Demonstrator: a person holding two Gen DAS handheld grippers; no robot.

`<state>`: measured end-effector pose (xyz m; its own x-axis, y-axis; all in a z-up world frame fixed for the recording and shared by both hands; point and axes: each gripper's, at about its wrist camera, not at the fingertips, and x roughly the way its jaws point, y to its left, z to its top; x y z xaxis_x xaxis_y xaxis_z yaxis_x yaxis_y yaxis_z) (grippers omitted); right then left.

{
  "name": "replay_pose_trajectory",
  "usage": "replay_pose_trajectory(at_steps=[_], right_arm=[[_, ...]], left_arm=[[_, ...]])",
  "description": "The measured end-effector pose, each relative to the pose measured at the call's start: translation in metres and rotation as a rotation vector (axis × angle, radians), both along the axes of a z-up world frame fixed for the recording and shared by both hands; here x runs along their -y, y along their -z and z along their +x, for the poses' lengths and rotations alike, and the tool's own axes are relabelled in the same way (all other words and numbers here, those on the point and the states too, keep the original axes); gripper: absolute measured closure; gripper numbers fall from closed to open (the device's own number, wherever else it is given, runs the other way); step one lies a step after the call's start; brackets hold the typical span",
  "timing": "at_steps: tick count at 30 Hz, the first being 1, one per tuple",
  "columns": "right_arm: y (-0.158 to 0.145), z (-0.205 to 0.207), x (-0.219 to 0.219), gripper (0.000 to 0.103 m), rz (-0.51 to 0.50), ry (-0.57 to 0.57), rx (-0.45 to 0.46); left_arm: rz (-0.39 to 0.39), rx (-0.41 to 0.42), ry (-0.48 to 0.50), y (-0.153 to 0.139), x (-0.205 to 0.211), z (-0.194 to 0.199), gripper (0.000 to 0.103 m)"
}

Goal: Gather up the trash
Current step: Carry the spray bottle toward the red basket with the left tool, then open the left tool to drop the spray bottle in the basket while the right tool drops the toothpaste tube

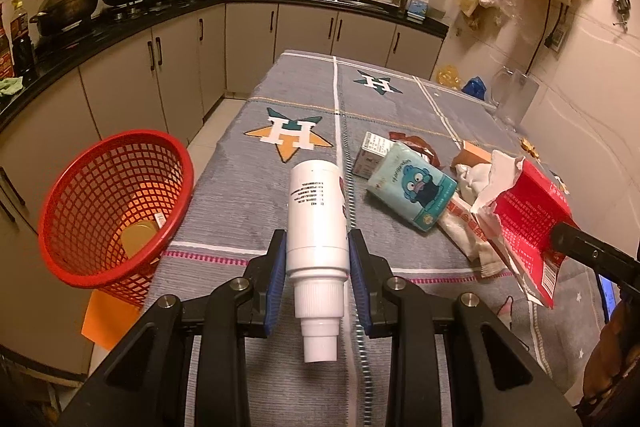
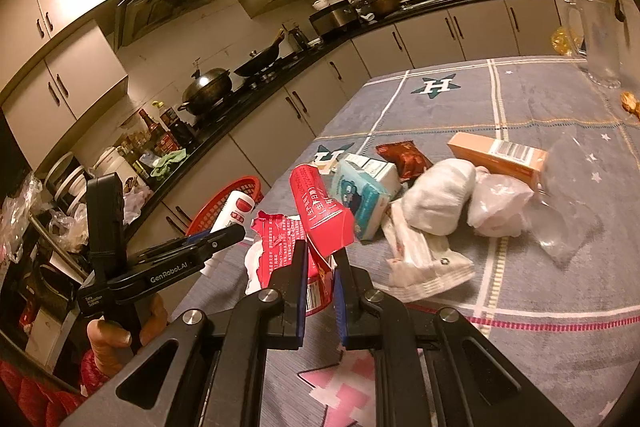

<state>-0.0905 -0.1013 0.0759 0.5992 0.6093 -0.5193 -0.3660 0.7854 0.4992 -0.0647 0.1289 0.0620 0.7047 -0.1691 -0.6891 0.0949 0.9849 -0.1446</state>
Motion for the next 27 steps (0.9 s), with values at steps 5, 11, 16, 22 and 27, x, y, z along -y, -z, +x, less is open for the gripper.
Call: replay_pose_trajectory(at_steps=[5, 11, 16, 22, 27], right_arm=[[-0.002, 0.007, -0.009, 0.090, -0.002, -0.018, 0.001], [-0.004, 0.013, -0.024, 0.090, -0.011, -0.042, 0.001], [-0.008, 0.021, -0.037, 0.090, -0.009, -0.072, 0.000], [-0.020, 0.033, -0.067, 0.090, -0.033, -0.131, 0.016], [-0.024, 0.049, -0.103, 0.090, -0.045, -0.188, -0.007]], left_arm=[[-0.005, 0.007, -0.018, -0.002, -0.011, 0.000, 0.074], [-0.008, 0.014, -0.043, -0.004, -0.024, 0.001, 0.074], [-0.011, 0.023, -0.078, -0.007, -0.042, -0.001, 0.074], [-0.005, 0.037, -0.143, -0.012, -0.072, -0.001, 0.074], [-0.005, 0.040, -0.210, -0.014, -0.106, 0.001, 0.074]])
